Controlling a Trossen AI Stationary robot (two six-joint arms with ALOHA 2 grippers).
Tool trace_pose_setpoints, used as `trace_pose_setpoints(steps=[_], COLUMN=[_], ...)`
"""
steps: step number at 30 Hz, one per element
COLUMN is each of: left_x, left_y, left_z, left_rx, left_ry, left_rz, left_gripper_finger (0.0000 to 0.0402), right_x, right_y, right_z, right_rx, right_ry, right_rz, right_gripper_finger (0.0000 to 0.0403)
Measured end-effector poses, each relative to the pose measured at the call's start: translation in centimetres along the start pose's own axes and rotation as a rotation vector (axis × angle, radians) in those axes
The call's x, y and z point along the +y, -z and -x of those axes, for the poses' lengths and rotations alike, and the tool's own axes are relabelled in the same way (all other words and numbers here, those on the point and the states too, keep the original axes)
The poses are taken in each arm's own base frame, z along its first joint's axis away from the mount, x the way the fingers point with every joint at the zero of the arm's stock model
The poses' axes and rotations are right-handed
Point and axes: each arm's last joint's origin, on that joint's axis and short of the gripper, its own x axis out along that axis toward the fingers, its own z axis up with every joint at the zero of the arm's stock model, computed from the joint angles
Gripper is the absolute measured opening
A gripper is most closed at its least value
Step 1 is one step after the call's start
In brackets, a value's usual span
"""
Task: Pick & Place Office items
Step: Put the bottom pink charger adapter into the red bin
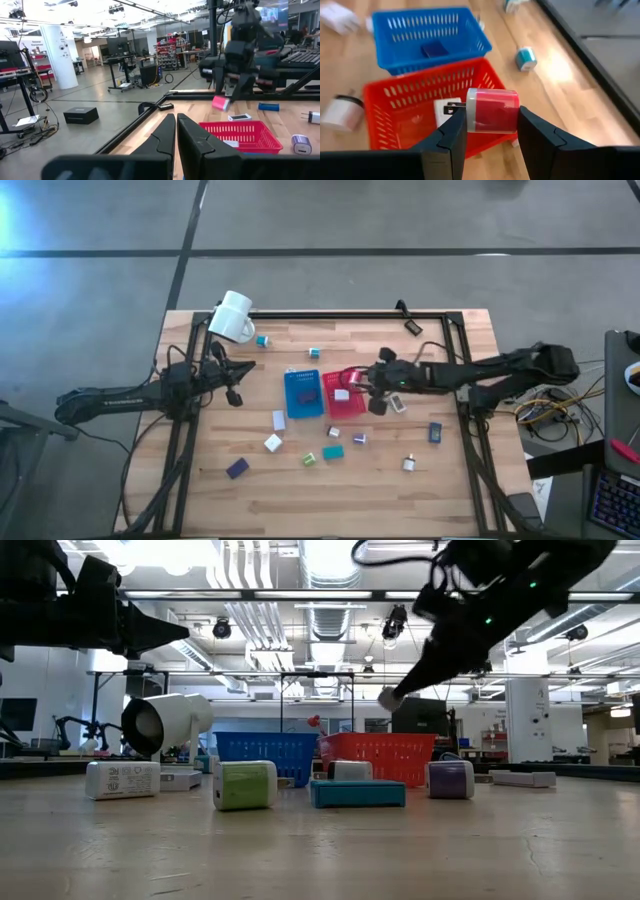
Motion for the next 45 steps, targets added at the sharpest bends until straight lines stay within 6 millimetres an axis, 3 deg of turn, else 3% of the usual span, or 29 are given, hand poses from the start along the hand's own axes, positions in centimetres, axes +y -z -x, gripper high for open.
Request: trace_pose_setpoints(steps=[8,14,36,45], left_x=[0.0,0.0,0.0,0.0], left_y=[0.0,0.0,0.0,0.1], left_z=[0.0,0.0,0.0,0.0], left_rx=[0.000,0.001,0.001,0.005], left_ry=[0.000,-0.002,-0.001,0.001], left_rz=[0.000,0.000,-0.001,-0.002], left_gripper_finger=[0.0023,0.0023,0.0023,0.0023], right_x=[1.2,1.5,1.4,1.3], right_y=[-0.9,-0.1,0.5,0.7], right_z=[-3.7,-5.5,-6.3,-6.2], right_rx=[0.076,0.144,0.213,0.226], right_ry=[-0.092,-0.096,-0.166,-0.163], right_rz=[0.024,0.034,0.026,0.030], right_gripper_finger=[0.0136,0.0136,0.0160,0.0192])
